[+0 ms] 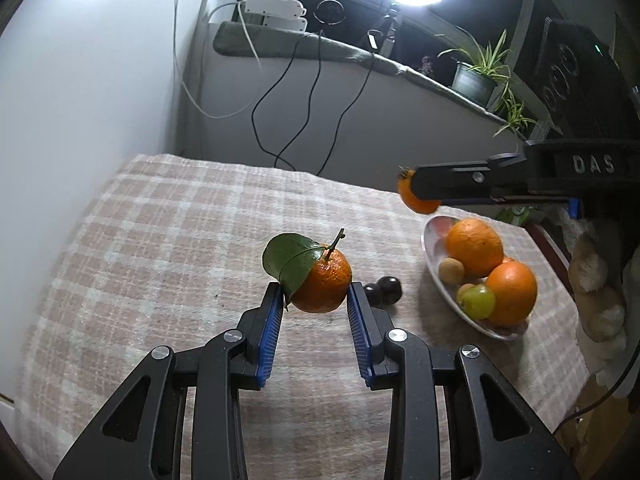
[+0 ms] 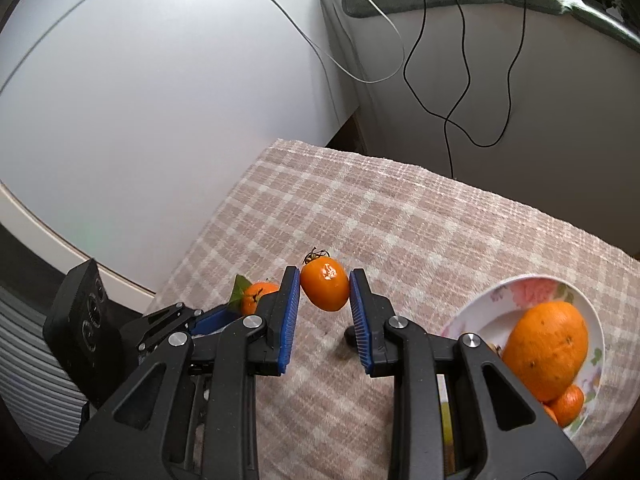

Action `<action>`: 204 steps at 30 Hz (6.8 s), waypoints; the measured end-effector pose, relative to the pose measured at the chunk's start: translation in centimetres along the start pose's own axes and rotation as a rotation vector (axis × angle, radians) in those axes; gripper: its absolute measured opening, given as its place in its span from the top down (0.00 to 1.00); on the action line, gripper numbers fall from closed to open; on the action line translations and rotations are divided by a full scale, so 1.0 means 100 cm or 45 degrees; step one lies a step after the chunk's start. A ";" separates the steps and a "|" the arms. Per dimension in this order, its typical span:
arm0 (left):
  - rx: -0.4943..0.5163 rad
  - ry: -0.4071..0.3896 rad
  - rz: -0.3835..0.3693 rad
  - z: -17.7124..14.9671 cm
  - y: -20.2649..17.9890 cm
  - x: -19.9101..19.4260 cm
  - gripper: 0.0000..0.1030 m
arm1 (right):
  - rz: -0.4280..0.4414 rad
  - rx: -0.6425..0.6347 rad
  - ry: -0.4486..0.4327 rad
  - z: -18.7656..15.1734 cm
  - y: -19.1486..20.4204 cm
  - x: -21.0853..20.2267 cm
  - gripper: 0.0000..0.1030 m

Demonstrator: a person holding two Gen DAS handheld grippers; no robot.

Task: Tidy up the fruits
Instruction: 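Carry the leafy tangerine in the left gripper while the right carries the small tangerine to the plate, then open the left gripper on the plate while the right gripper releases the small tangerine there, then pull both grippers back from the plate, then move both grippers to the two dark plums on the cloth, then grasp one dark plum with the left gripper while the right gripper grasps the other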

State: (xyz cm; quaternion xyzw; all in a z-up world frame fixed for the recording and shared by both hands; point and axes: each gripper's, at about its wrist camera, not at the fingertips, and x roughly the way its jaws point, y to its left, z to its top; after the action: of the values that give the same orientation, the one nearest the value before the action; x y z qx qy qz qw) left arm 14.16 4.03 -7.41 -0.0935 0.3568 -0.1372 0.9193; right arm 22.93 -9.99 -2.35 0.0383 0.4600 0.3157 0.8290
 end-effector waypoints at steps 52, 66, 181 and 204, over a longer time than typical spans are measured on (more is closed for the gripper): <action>0.124 0.135 -0.193 0.018 -0.116 0.066 0.70 | -0.202 0.299 -0.099 -0.126 -0.150 -0.108 0.74; 0.132 0.125 -0.165 0.024 -0.121 0.066 0.68 | -0.139 0.309 -0.105 -0.127 -0.155 -0.102 0.74; 0.225 0.086 -0.043 -0.032 -0.058 -0.009 0.68 | -0.224 -0.798 0.073 -0.096 0.034 -0.053 0.54; 0.294 0.218 -0.181 0.004 -0.037 0.069 0.70 | -0.229 -1.213 0.496 -0.054 0.033 0.038 0.62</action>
State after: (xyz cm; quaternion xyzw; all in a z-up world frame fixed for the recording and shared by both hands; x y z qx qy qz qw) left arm 18.59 -1.65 -10.47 -0.0001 0.4082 -0.2497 0.8781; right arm 18.54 -6.46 -7.10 -0.4424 0.4124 0.4188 0.6773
